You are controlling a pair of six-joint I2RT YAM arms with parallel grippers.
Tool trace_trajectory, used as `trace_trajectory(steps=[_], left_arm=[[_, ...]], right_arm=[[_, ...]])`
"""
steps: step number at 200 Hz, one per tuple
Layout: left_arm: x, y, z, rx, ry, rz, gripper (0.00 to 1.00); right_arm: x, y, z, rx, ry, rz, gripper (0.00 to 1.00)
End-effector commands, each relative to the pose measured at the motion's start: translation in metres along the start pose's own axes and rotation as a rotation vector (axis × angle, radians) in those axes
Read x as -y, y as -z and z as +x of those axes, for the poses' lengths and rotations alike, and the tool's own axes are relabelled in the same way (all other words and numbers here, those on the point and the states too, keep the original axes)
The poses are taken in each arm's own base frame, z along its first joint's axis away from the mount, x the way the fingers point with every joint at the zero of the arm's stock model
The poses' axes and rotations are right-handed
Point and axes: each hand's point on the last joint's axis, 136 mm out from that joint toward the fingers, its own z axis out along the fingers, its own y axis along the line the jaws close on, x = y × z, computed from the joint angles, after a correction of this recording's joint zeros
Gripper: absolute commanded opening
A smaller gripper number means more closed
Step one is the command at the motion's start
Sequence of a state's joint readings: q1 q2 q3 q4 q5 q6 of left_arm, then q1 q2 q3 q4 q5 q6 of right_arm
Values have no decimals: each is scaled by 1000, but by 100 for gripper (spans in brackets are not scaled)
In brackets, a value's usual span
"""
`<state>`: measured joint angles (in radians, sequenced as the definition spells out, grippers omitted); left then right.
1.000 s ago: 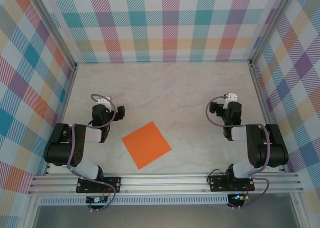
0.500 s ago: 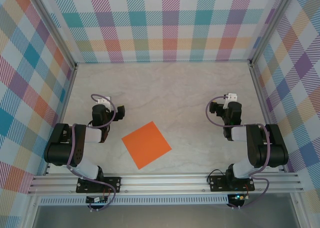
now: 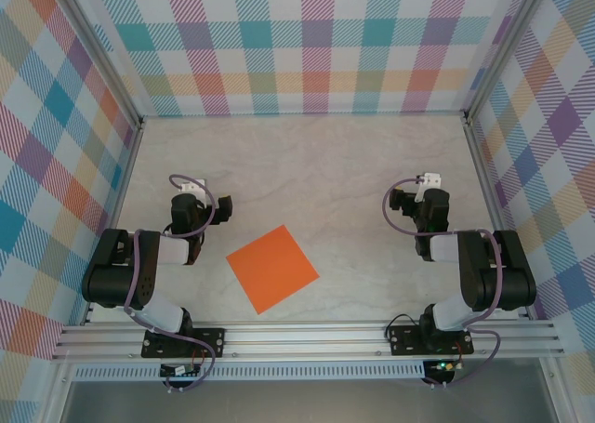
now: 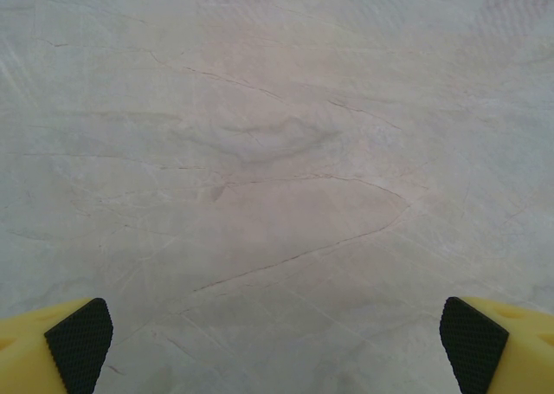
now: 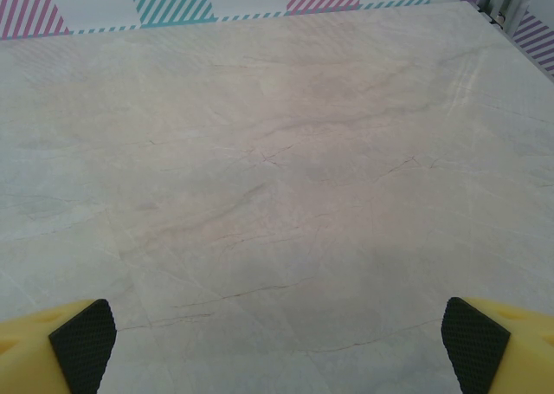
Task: Fold a paper plane with a square sheet of paper (pick it up from the middle)
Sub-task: Move the square sheet of paper to the center of the table.
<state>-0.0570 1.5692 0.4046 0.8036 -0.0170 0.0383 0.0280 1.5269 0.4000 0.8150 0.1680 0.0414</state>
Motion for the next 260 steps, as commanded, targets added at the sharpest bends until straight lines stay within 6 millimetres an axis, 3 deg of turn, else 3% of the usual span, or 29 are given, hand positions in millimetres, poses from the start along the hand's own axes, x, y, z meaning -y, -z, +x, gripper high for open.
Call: trace_trajectory(steps=[1, 127, 155, 202, 231, 260], left_arm=[[-4, -2, -11, 24, 12, -13, 100], [-4, -2, -10, 21, 12, -12, 100], [-4, -2, -11, 23, 12, -13, 100], [-1, -1, -13, 30, 9, 0, 100], [2, 19, -34, 33, 14, 11, 100], [-1, 50, -60, 104, 52, -8, 100]], right_arm=[[-3, 1, -5, 28, -10, -9, 100], [-3, 1, -5, 27, -10, -9, 100], [-15, 0, -4, 7, 18, -79, 100], [-14, -1, -5, 6, 11, -84, 100], [-28, 5, -11, 0, 48, -160, 100], [-17, 13, -20, -177, -38, -74, 100]])
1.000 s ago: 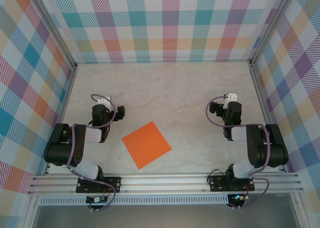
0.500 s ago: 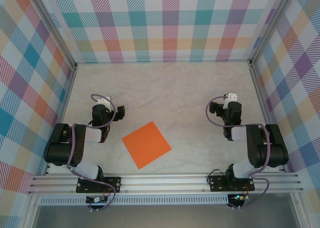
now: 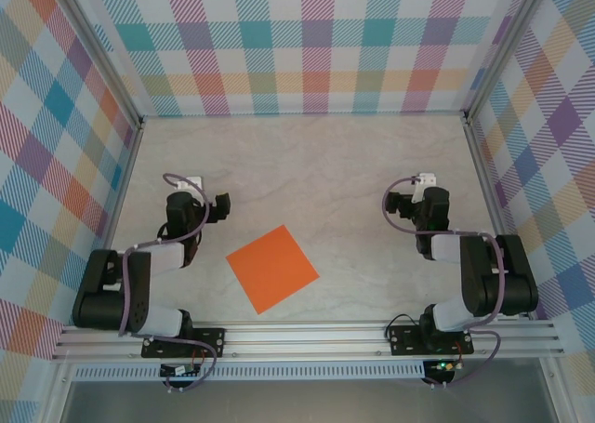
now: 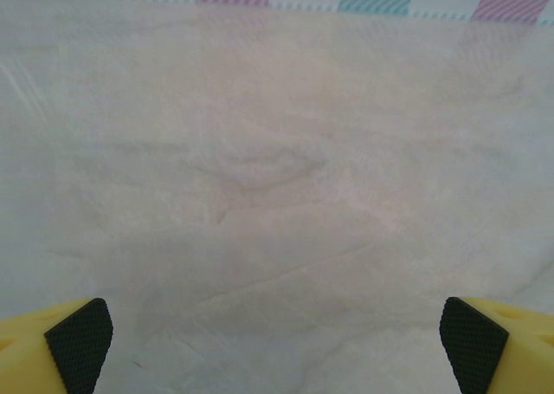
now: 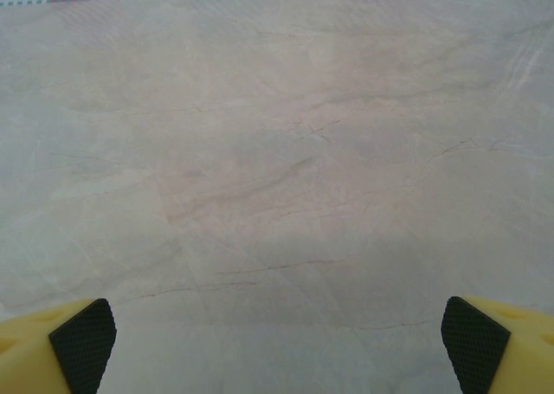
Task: Fold a paper plane with a square sheet of paper (pick it up from the middle)
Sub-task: Move the square sheet of paper to the center of the table.
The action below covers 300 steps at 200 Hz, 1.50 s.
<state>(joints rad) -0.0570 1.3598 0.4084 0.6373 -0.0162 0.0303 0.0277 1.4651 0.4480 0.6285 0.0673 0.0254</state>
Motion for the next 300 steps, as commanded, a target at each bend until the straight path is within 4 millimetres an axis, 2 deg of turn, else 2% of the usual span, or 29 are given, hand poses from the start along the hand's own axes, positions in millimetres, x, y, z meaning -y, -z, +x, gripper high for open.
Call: trace_trajectory(steps=[1, 17, 28, 41, 46, 66, 73, 94, 100, 118, 145, 181, 215, 246, 300], left_arm=[[-3, 22, -30, 60, 44, -16, 100], [-4, 42, -48, 96, 88, -23, 100], [-3, 56, -59, 118, 131, -17, 100], [-11, 71, -65, 109, 262, -60, 100], [-16, 78, -66, 94, 329, -90, 100], [-31, 99, -47, 14, 553, -197, 100], [-30, 103, -41, -19, 591, -197, 100], [-10, 107, -24, -140, 597, -111, 100], [-6, 110, -13, -195, 600, -102, 100], [5, 113, 1, -242, 624, -46, 100], [18, 122, 14, -291, 641, 23, 100], [23, 137, 25, -323, 638, 50, 100], [24, 145, 30, -326, 639, 58, 100], [20, 147, 34, -318, 630, 38, 100], [24, 148, 33, -315, 638, 60, 100]], right_arm=[[-1, 12, -23, -95, -64, 17, 100], [-10, 28, -30, -190, -167, -13, 100], [-26, 41, -37, -282, -270, -77, 100], [-56, 56, -39, -422, -372, -215, 100], [-73, 63, -42, -466, -414, -305, 100], [-142, 92, -46, -563, -491, -665, 98], [-160, 101, -42, -591, -477, -715, 98], [-200, 117, -20, -660, -360, -723, 98], [-212, 122, -12, -682, -331, -728, 98], [-242, 132, 7, -738, -272, -754, 98], [-279, 137, 36, -803, -160, -737, 97], [-330, 138, 65, -897, -57, -790, 97], [-374, 131, 87, -960, -13, -820, 96], [-400, 126, 104, -1017, 10, -829, 94], [-394, 107, 146, -1097, 15, -723, 93]])
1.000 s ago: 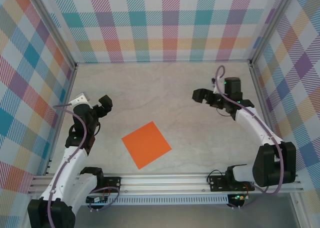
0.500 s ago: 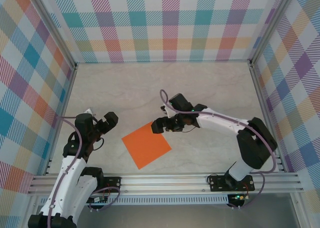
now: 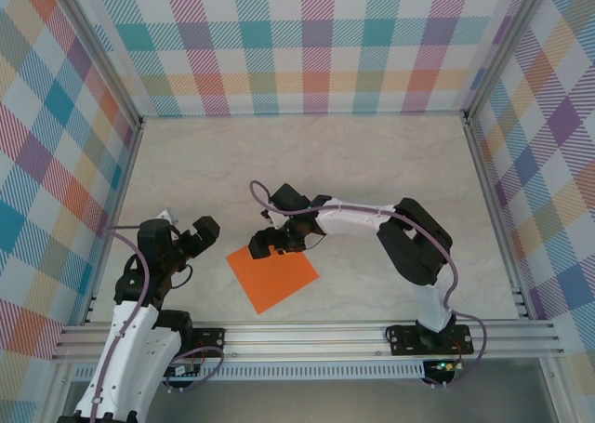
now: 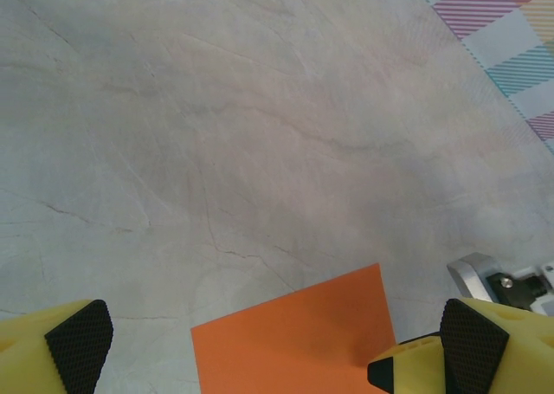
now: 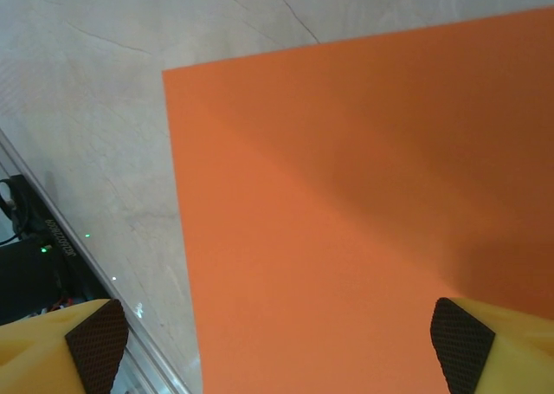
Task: Fold a paper plane with a square sheet of paper (pick it up from the middle)
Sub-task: Move the square sheet of paper to the center of the table.
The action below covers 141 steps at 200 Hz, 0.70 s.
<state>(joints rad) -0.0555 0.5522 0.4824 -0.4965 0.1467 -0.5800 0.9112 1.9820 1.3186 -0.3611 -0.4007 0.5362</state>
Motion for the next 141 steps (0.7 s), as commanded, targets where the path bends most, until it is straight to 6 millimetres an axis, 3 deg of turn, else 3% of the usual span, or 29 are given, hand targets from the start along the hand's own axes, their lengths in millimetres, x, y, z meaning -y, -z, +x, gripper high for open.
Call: trace_trajectory(steps=[1, 27, 58, 94, 141], left_arm=[[-3, -1, 6, -18, 15, 7, 100], [1, -6, 11, -37, 31, 47, 100], [5, -10, 15, -63, 45, 75, 100], [16, -18, 23, -132, 50, 125, 100], [25, -31, 37, -225, 19, 145, 100]], right_arm=[[11, -12, 3, -31, -45, 25, 93], [35, -20, 11, -50, -71, 114, 93], [61, -14, 9, -32, -67, 251, 93], [100, 6, 0, -5, -128, 397, 91], [136, 41, -7, 56, -207, 443, 91]])
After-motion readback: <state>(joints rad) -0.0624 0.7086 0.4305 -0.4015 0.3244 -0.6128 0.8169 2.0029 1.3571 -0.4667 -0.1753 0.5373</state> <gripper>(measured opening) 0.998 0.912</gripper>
